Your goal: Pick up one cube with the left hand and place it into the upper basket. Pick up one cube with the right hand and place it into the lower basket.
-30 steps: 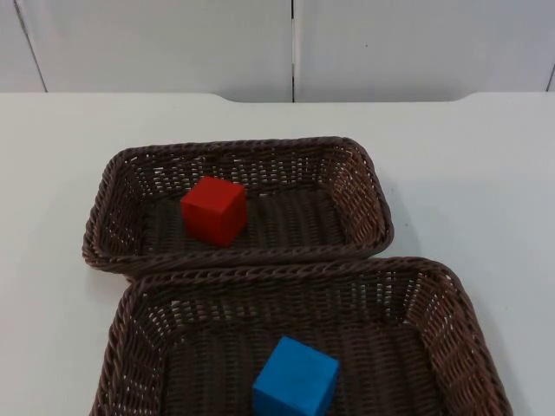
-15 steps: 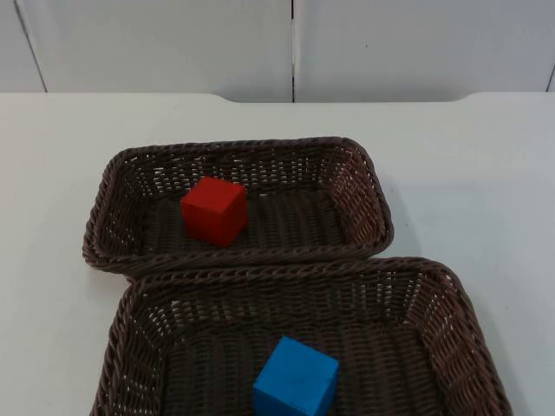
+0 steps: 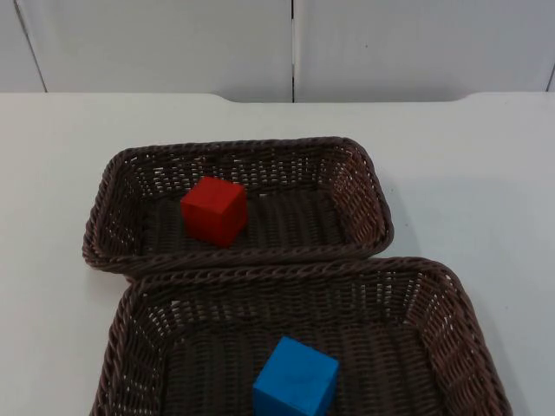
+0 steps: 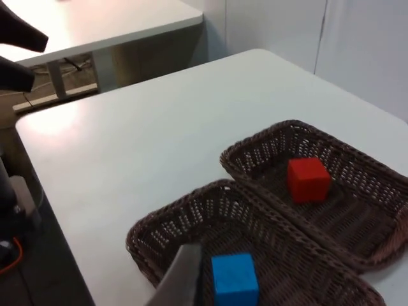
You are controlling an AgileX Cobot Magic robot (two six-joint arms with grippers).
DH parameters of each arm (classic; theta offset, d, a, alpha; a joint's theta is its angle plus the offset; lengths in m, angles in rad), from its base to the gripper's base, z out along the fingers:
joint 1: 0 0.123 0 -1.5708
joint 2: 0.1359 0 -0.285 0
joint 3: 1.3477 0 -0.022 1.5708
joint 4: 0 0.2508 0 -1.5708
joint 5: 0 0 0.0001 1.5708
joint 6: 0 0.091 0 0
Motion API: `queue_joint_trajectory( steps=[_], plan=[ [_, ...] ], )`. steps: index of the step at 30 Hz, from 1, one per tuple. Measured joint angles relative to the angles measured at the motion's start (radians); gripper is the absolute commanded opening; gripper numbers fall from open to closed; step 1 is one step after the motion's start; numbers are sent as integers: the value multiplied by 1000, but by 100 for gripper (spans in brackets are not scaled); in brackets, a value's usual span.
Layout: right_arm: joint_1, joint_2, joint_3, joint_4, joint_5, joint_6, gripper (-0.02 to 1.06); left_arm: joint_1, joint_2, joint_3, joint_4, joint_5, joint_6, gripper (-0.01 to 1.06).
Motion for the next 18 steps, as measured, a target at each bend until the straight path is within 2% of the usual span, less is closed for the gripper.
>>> queue_joint_trajectory(
  steps=[4,8,9,13,18],
  plan=[
    [0,-43,1,-47,51,36,88,0,0,0,0,-2,0,98],
    [0,-102,3,-121,147,106,88,0,0,0,0,-2,0,98],
    [0,-102,3,-121,147,106,88,0,0,0,0,-2,0,98],
    [0,-167,3,-152,260,147,88,0,0,0,0,-2,0,98],
    [0,-236,41,-140,305,150,88,0,0,0,0,-2,0,98]
  ],
)
